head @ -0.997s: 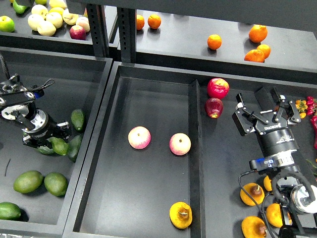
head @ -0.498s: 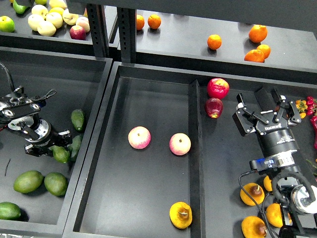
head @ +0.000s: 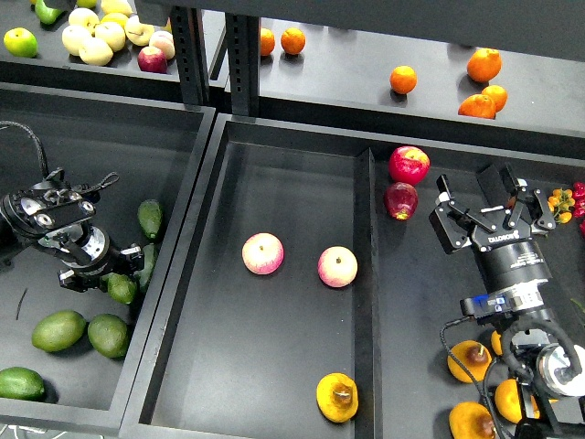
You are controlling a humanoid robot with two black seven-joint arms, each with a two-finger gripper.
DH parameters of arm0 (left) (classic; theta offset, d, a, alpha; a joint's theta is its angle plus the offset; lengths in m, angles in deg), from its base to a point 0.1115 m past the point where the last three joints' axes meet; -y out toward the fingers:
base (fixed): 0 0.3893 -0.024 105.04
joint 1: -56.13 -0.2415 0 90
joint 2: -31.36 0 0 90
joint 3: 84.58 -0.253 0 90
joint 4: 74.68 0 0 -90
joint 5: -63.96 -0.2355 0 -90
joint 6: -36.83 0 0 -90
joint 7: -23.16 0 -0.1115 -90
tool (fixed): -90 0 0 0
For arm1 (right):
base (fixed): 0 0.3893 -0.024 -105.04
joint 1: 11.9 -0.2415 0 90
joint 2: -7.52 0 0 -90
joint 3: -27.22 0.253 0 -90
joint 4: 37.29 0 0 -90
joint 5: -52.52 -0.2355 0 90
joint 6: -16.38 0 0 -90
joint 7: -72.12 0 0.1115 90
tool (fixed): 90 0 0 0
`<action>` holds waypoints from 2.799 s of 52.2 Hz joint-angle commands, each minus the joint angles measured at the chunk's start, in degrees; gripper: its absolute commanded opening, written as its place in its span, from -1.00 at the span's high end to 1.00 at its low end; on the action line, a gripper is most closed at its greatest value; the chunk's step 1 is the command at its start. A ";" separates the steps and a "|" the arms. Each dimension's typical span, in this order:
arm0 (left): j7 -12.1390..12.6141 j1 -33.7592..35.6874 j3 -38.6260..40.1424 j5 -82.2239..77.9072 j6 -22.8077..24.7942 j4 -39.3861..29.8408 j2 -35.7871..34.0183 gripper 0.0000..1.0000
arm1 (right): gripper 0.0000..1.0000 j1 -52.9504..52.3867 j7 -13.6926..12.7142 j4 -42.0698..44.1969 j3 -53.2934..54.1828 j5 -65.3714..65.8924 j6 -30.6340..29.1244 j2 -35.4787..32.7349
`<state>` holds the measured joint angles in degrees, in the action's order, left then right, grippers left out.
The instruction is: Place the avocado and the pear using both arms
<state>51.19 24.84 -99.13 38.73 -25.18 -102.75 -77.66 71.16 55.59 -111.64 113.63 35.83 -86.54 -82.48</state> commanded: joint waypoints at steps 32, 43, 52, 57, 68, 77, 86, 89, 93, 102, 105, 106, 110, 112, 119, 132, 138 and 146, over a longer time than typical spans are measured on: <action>-0.03 0.53 0.05 -1.14 0.00 -0.75 -0.58 -0.88 | -0.99 0.35 -0.09 0.00 -0.10 0.00 -0.35 0.00; -0.03 2.81 1.36 -1.14 0.00 -0.93 -1.37 -0.96 | -0.99 0.44 -0.09 0.00 -0.27 0.00 -0.35 0.00; -0.03 7.99 4.70 0.35 0.00 -0.49 -4.09 -0.97 | -0.99 0.44 -0.09 0.00 -0.62 0.00 -0.35 0.00; -0.03 8.26 11.72 4.21 0.00 0.04 -5.50 -0.97 | -0.99 0.44 -0.09 0.00 -0.89 0.00 -0.44 0.00; -0.03 5.81 26.13 10.19 0.00 -1.10 -7.52 -0.97 | -0.99 0.70 -0.61 0.52 -0.97 0.00 -0.61 0.00; -0.03 0.45 38.88 17.49 0.00 -4.78 -7.96 -0.97 | -0.99 2.72 -0.88 0.96 -2.12 0.00 -0.70 0.00; -0.03 -8.61 51.72 20.74 0.00 -13.58 -7.96 -0.97 | -0.99 4.22 -1.05 1.84 -2.38 0.09 -0.79 0.00; -0.03 -13.08 57.15 21.01 0.00 -17.00 -7.35 -0.97 | -0.99 4.83 -1.05 1.93 -2.91 0.09 -1.23 0.00; -0.03 -18.00 62.17 21.18 0.00 -19.64 -6.21 -0.97 | -0.99 5.62 -1.14 1.93 -3.61 0.00 -2.02 0.00; -0.03 -28.82 74.13 21.18 0.00 -24.39 -1.64 -0.97 | -0.99 7.38 -2.11 2.37 -6.42 0.09 -6.06 -2.20; -0.03 -32.51 77.73 21.18 0.00 -25.80 0.55 -0.97 | -0.99 7.91 -2.46 2.81 -7.21 0.26 -7.11 -3.16; -0.03 -34.00 79.13 21.27 0.00 -26.41 1.34 -0.97 | -0.99 8.08 -2.55 2.98 -7.56 0.35 -7.55 -3.60; -0.03 -39.35 83.52 24.41 0.00 -27.73 3.80 -0.97 | -0.99 8.61 -2.63 4.21 -9.05 0.44 -8.87 -6.40; -0.03 -40.86 84.68 26.18 0.00 -28.08 4.95 -0.97 | -0.99 8.70 -2.63 4.57 -9.32 0.44 -9.40 -7.73; -0.03 -46.14 89.34 30.41 0.00 -30.63 8.38 -0.97 | -0.99 8.61 -3.25 6.41 -10.64 0.44 -11.42 -12.21; -0.03 -53.70 93.56 35.60 0.00 -32.92 14.88 -0.98 | -0.99 6.77 -6.41 9.31 -16.26 0.70 -15.08 -21.00; -0.03 -55.28 94.35 35.68 0.00 -33.62 17.79 -0.98 | -0.99 4.13 -8.17 9.40 -19.60 0.70 -15.08 -25.22; -0.03 -56.78 94.62 35.86 0.00 -35.03 19.02 -0.98 | -0.99 -0.26 -11.42 9.31 -25.40 2.72 -15.08 -30.58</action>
<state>51.16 -30.79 -4.66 74.43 -25.18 -136.79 -59.50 74.05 46.50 -102.29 92.35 36.87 -101.61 -109.34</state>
